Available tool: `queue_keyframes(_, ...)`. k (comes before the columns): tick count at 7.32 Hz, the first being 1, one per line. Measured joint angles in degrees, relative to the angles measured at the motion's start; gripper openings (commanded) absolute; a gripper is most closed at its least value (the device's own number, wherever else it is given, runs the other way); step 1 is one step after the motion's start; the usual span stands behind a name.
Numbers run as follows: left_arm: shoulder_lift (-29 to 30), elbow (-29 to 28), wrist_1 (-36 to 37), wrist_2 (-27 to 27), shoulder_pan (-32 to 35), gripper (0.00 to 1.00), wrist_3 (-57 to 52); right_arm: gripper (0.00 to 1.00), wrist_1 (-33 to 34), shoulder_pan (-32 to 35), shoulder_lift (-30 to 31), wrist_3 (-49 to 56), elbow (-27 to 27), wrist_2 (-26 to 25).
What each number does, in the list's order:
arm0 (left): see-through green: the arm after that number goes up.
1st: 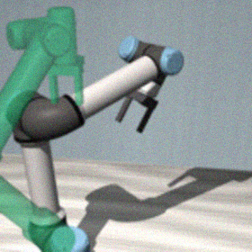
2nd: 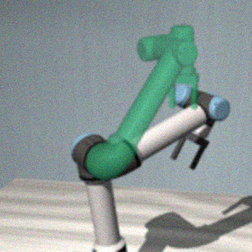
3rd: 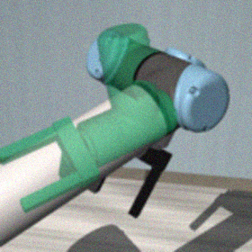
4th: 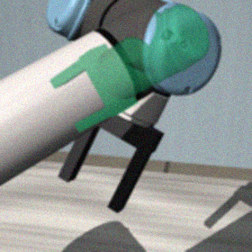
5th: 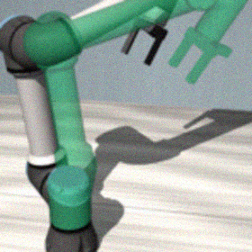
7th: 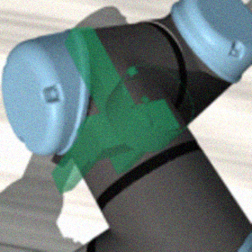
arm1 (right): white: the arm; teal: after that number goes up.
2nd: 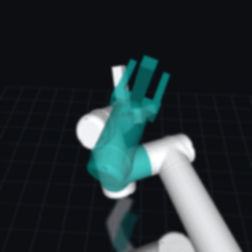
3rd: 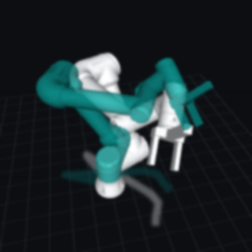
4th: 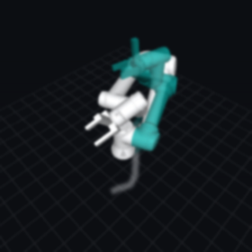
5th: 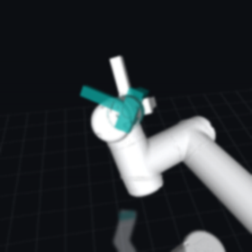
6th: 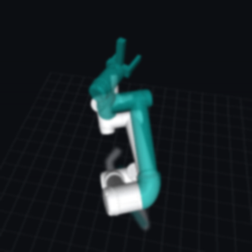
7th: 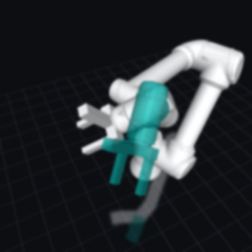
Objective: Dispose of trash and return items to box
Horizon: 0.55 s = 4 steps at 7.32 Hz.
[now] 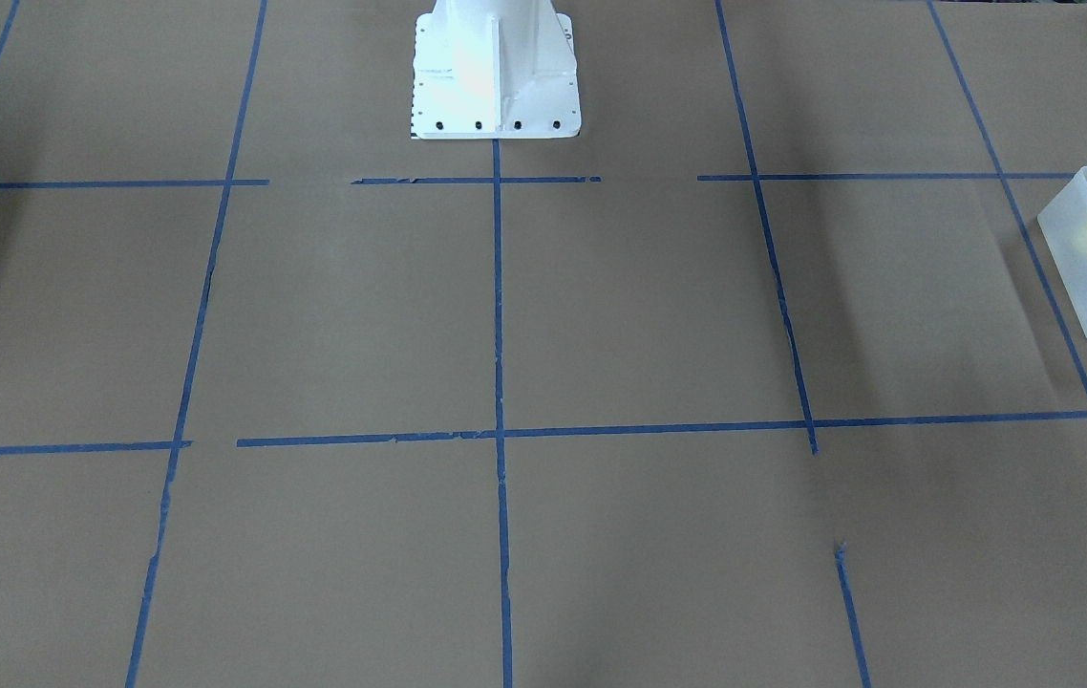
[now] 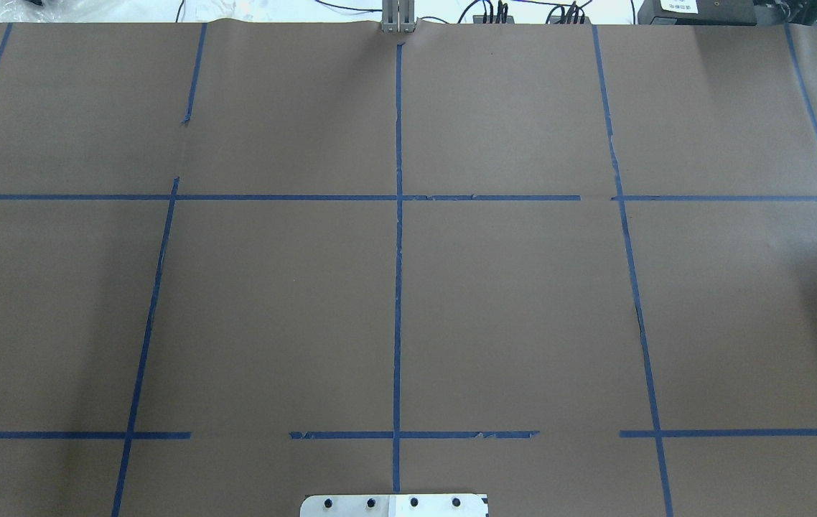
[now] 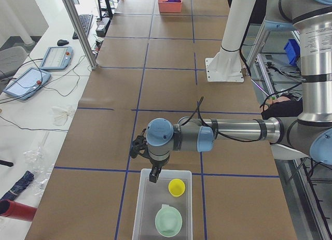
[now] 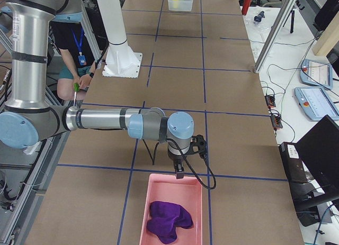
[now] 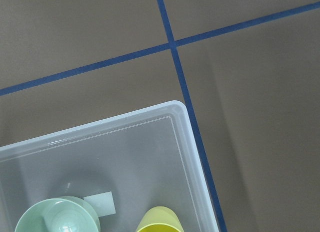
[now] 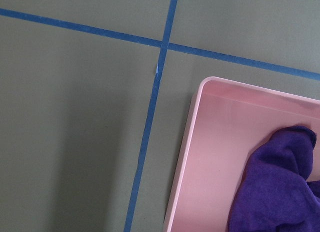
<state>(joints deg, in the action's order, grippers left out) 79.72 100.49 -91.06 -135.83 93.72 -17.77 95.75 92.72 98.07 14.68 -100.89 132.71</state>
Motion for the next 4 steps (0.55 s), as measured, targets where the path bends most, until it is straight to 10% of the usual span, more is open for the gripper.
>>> queue_keyframes(4,-0.34,0.43,0.01,0.04,0.14,1.00,0.02,1.00,-0.01,-0.06,0.10,-0.08,-0.01,0.08)
